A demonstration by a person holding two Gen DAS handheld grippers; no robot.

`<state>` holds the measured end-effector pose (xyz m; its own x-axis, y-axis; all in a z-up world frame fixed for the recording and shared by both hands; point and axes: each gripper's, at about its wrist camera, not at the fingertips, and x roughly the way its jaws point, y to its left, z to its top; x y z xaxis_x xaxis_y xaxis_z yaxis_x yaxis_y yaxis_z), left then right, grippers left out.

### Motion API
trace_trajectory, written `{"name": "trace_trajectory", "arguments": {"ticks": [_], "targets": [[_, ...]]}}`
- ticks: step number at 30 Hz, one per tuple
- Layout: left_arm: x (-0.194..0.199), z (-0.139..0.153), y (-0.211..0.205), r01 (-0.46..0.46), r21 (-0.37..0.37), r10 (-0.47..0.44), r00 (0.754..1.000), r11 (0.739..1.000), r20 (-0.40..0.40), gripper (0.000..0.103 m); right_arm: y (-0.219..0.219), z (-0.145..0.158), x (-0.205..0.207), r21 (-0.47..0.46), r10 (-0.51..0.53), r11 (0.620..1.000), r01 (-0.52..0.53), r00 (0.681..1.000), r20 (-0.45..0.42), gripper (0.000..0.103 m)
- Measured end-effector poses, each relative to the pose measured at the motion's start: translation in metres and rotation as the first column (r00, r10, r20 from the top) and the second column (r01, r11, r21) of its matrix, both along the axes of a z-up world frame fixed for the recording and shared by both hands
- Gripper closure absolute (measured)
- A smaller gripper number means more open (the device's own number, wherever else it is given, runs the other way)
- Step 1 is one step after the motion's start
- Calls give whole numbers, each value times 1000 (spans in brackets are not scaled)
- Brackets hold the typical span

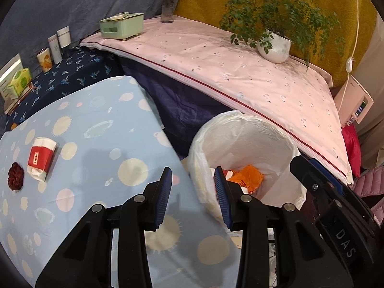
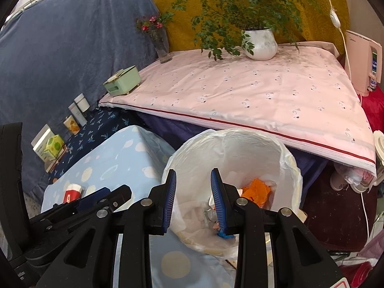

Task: Collect trash
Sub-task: 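Carry scrunchie and tissues over the wastebasket and open both grippers, then move both tools back over the table toward the dark red scrunchie and paper cup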

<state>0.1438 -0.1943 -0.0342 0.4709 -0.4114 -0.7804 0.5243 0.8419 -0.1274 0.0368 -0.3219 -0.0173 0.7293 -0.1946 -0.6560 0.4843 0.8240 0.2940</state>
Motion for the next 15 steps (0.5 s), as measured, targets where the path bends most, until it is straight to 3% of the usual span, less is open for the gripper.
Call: {"name": "trace_trajectory", "arguments": {"ticks": [5, 15], "targets": [[11, -1, 31, -61, -7, 61, 998, 998, -2, 61, 22, 0, 15, -2, 45, 999, -45, 999, -9, 73], [42, -7, 107, -217, -25, 216, 976, 976, -28, 57, 87, 3, 53, -32, 182, 983, -183, 983, -33, 73]]}}
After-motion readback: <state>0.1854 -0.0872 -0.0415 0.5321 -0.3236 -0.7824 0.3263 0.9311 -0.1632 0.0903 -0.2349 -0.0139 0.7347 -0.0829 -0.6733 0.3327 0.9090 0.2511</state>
